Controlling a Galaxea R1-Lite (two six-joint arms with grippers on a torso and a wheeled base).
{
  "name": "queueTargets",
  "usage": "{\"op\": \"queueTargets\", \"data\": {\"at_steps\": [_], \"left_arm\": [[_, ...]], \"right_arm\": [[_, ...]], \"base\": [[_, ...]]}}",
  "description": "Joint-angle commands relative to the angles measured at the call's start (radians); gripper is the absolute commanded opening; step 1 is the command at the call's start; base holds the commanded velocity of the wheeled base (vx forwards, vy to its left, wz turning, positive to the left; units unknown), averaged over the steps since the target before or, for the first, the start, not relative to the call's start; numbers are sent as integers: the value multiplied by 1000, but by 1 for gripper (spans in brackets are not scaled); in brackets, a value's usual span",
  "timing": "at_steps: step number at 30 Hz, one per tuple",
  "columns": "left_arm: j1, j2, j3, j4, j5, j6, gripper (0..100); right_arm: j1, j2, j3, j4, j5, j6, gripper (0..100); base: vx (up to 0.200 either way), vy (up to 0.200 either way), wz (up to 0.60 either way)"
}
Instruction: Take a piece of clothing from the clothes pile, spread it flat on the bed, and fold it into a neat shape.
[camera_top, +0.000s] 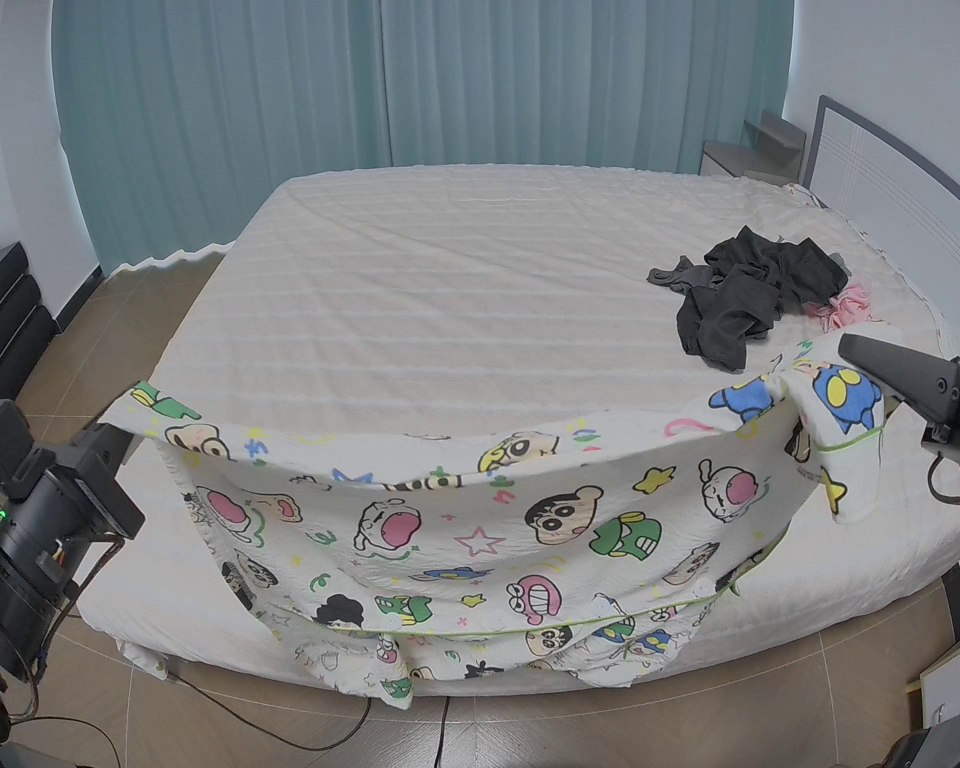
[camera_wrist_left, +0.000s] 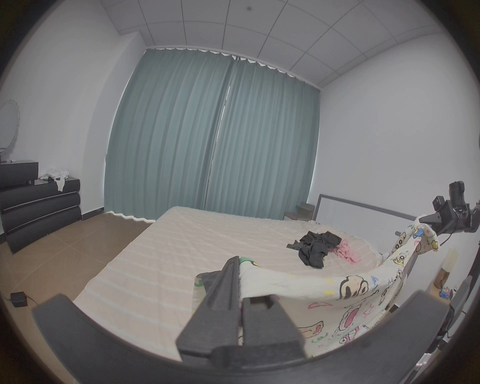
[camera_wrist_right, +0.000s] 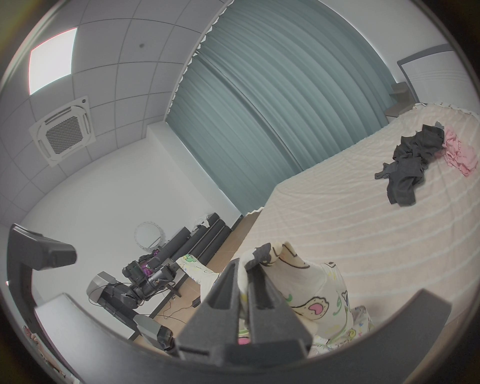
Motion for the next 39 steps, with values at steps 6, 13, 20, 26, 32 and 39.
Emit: {"op": "queueTargets", "data": {"at_steps": [6,13,20,26,32,39], "left_arm": [[6,182,-71,-8,5,-35,0],[53,315,-139,-12,5,-46,0],[108,464,-231,-15,3,-79,0],[143,636,-344,-16,3,-82,0],[164,818,-458,-18,3,-81,0],[214,1070,-567,-136,11,-78,0]], "right_arm": [[-104,159,13,-101,0,0,0],[-131,251,9,-176,0,0,0],[-167,397,-1,-291,0,0,0],[-185,524,-14,-388,-4,5,0],[-208,650,-44,-449,-8,8,0],[-216,831,-108,-552,-74,9,0]], "base": [[200,0,0],[200,0,0],[200,0,0],[200,0,0],[200,0,0],[0,0,0]]}}
